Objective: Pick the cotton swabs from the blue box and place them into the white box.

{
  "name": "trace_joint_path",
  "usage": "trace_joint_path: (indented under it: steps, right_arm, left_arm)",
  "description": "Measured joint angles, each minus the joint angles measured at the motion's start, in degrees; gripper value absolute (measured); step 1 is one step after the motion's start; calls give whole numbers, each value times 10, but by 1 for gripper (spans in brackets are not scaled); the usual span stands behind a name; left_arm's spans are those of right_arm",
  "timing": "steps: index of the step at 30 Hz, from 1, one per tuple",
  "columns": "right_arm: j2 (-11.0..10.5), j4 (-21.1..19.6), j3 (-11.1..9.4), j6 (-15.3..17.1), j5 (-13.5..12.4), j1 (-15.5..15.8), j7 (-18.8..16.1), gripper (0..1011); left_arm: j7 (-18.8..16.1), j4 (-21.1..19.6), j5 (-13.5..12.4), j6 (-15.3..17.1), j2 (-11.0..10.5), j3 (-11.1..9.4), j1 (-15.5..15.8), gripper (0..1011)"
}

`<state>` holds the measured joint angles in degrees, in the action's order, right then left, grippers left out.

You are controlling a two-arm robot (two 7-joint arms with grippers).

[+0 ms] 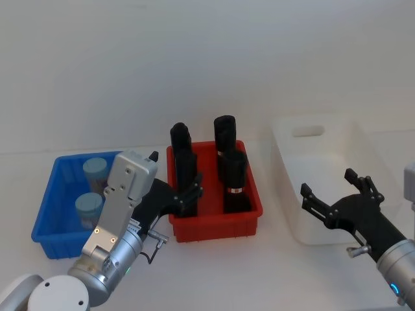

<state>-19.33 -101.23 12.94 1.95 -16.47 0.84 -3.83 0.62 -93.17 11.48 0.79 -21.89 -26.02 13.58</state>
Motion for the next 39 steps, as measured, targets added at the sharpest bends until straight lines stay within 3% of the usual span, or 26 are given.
trace_joint_path:
  steps: [39]
  right_arm:
    - [0, 0, 0, 0, 0, 0, 0, 1001]
  left_arm:
    - [0, 0, 0, 0, 0, 0, 0, 1004]
